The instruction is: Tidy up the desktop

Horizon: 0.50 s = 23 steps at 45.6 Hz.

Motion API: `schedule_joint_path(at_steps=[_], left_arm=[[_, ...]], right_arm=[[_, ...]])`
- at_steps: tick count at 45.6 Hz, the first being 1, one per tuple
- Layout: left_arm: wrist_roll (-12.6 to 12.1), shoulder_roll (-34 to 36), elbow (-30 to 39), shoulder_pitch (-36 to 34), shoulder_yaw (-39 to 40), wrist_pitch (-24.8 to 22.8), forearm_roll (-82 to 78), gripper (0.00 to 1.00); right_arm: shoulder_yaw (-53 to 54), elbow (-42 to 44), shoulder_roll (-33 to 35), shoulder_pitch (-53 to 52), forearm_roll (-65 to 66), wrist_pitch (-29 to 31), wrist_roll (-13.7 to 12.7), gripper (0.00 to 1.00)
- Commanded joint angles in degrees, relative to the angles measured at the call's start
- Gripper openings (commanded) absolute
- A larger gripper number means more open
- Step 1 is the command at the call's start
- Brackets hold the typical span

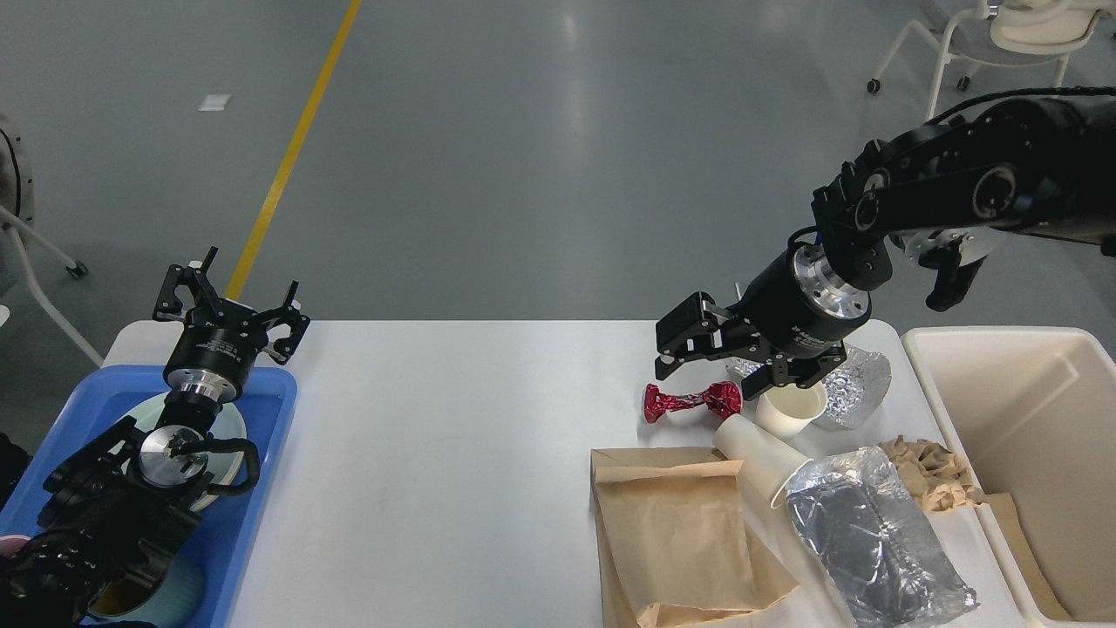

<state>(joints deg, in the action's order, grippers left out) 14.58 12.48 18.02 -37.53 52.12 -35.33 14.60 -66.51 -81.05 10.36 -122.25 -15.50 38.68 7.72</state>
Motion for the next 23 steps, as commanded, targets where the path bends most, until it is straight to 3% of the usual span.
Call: schedule_joint_path(at_steps=[1,3,6,13,23], left_arm=[[0.0,0.0,0.0,0.0,0.0,-0.1,0.0,0.99],[0.0,0.0,0.0,0.0,0.0,0.0,0.0,0.99],[0.0,0.0,0.0,0.0,0.0,0.0,0.0,0.99],[0.0,0.0,0.0,0.0,0.0,-0.1,0.0,0.99],[0.0,0.0,0.0,0.0,0.0,-0.1,0.1,0.99]], right_arm=[[-2.0,-0.5,-0.3,-1.3,-27.1,1.4,-8.2,1.0],[-2.7,-1.2,-0.9,-1.0,-32.8,1.1,-10.0,1.0],[-2.8,-3.1,-2.0,0.3,-35.9,-1.0,-10.3,1.0],[0.5,-4.6,-4.9,11.3,-41.0,-20.1,-10.4,1.0],[9.3,0.7,-8.2,27.8,-41.5,-34.0,-10.6,1.0]])
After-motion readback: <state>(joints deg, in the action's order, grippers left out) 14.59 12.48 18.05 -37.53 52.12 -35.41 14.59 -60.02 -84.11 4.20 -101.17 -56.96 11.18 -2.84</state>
